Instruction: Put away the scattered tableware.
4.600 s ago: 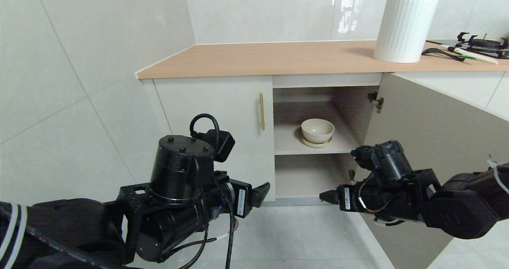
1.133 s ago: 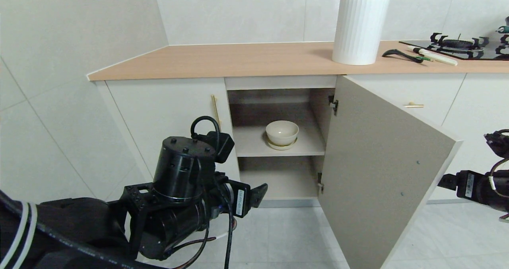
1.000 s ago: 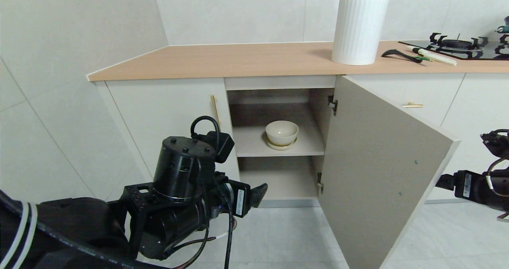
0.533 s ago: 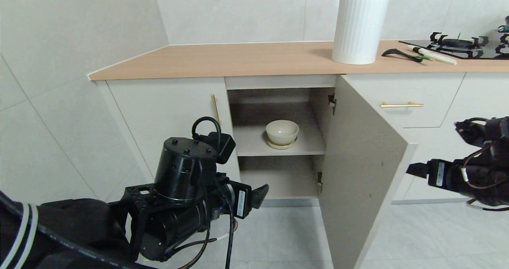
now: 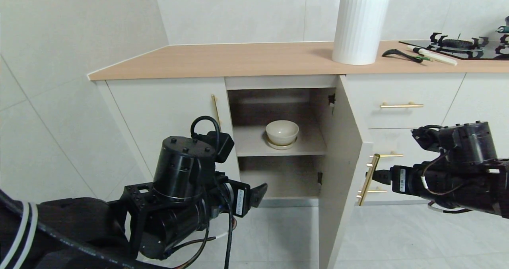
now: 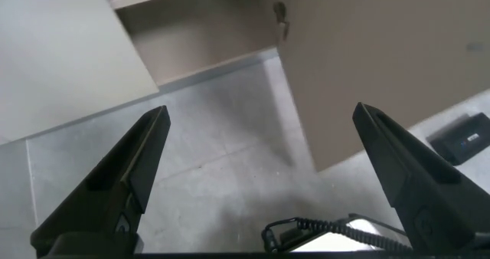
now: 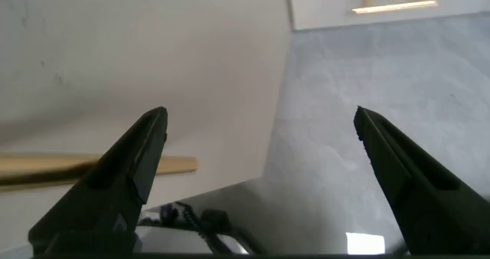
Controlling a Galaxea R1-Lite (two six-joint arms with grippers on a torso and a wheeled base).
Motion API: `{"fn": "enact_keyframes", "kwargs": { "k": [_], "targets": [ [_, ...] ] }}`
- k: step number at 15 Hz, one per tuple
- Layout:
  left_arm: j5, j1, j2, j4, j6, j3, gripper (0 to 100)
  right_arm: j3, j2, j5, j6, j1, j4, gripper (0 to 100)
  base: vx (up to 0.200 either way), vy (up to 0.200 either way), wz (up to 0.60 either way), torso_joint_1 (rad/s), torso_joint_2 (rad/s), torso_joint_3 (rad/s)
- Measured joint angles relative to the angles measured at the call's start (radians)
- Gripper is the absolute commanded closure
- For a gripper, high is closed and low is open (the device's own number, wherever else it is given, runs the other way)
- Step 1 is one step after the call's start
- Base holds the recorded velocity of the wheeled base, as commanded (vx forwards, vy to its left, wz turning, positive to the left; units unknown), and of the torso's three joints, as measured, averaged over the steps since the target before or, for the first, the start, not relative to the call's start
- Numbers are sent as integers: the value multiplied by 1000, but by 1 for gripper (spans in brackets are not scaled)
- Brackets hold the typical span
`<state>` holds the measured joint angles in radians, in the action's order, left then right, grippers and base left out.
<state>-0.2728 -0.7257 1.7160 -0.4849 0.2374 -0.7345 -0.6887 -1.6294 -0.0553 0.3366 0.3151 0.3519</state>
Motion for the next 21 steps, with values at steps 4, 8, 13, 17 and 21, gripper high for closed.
{"fn": "enact_keyframes", "kwargs": {
  "k": [4, 8, 13, 17, 21],
  "targets": [
    [0, 28, -19, -1, -1, -6, 0, -91, -104, 1, 4, 73, 22, 0, 0, 0, 0, 0, 0, 0],
    [0, 56, -69, 0, -3, -16, 0, -223, -218, 44, 3, 93, 21, 0, 0, 0, 0, 0, 0, 0],
    [0, 79, -116, -1, -3, -29, 0, -397, -353, 93, 1, 100, 21, 0, 0, 0, 0, 0, 0, 0],
    [-22, 80, -138, -1, -5, -36, 0, -497, -446, 90, 57, 109, 21, 0, 0, 0, 0, 0, 0, 0],
    [-29, 80, -147, -2, -12, -37, 0, -547, -509, 90, 81, 110, 21, 0, 50, 0, 0, 2, 1, 1]
  ]
}}
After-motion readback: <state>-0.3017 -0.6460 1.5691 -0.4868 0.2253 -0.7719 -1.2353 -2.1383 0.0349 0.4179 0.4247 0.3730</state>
